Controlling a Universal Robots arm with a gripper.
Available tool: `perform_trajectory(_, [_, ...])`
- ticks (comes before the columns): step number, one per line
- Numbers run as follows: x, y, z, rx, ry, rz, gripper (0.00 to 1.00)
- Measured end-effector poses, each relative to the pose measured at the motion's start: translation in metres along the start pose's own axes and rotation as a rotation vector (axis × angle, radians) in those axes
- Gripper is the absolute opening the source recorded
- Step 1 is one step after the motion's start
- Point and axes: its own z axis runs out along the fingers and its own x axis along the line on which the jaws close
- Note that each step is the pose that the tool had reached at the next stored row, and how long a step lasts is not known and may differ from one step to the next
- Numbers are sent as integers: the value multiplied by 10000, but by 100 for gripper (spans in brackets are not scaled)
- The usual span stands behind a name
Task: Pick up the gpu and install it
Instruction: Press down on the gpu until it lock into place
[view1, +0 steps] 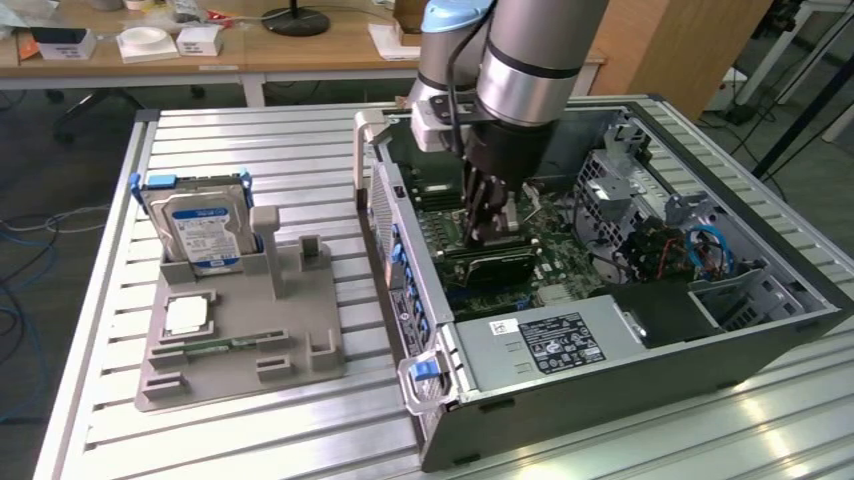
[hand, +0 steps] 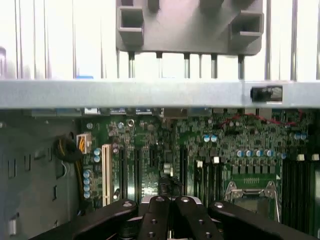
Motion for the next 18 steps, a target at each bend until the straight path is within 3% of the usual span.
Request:
perform_trajectory(8, [6,233,7,-22,0,1,10])
perform_trajectory(14, [6,281,3,-29,-20,31,10])
perform_trajectory(15, [6,281,3,-64,-23,36,10])
perform_trajectory(16, [7,281,3,-143,-27,40,10])
perform_trajectory(17, [7,279,2,-194,-59,40,10])
perform_trajectory(18, [7,276,3,-202,-122,38,10])
